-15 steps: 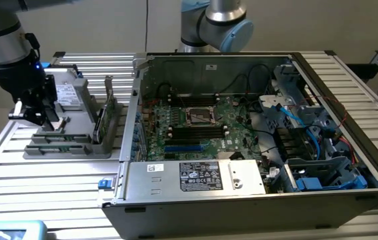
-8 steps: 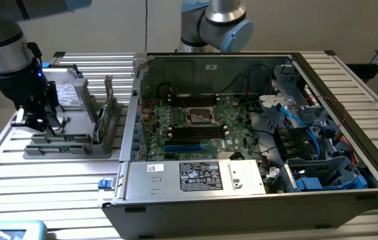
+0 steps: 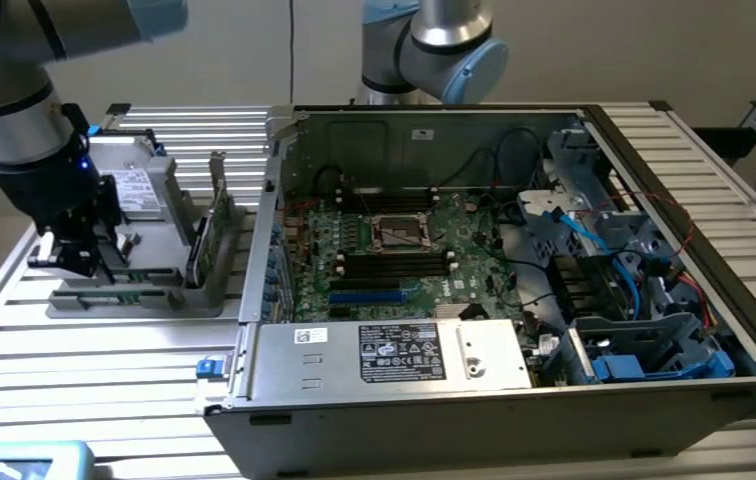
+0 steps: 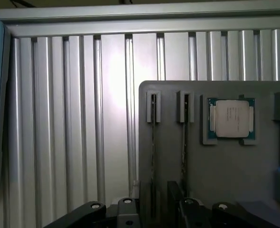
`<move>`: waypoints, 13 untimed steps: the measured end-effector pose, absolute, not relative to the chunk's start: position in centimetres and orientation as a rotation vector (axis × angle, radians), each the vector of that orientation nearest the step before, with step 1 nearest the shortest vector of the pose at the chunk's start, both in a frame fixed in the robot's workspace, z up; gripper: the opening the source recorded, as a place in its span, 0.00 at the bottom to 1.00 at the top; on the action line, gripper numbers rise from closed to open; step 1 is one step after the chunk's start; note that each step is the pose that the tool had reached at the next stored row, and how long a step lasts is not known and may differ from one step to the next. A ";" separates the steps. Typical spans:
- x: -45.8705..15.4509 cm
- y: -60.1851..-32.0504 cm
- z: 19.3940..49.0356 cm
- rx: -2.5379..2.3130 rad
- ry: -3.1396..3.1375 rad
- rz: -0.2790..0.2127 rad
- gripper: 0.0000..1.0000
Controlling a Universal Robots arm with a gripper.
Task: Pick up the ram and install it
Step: 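Pick up the ram and move it above insertion slot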
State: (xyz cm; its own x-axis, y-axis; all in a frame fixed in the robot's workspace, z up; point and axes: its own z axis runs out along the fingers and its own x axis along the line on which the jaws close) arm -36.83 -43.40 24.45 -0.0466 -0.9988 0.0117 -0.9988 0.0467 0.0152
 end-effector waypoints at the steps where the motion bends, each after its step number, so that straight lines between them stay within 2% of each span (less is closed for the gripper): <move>1: -36.8 -43.4 24.3 2.156 -2.259 -0.005 0.36; 13: -36.7 -43.6 22.1 2.160 -2.257 -0.008 0.36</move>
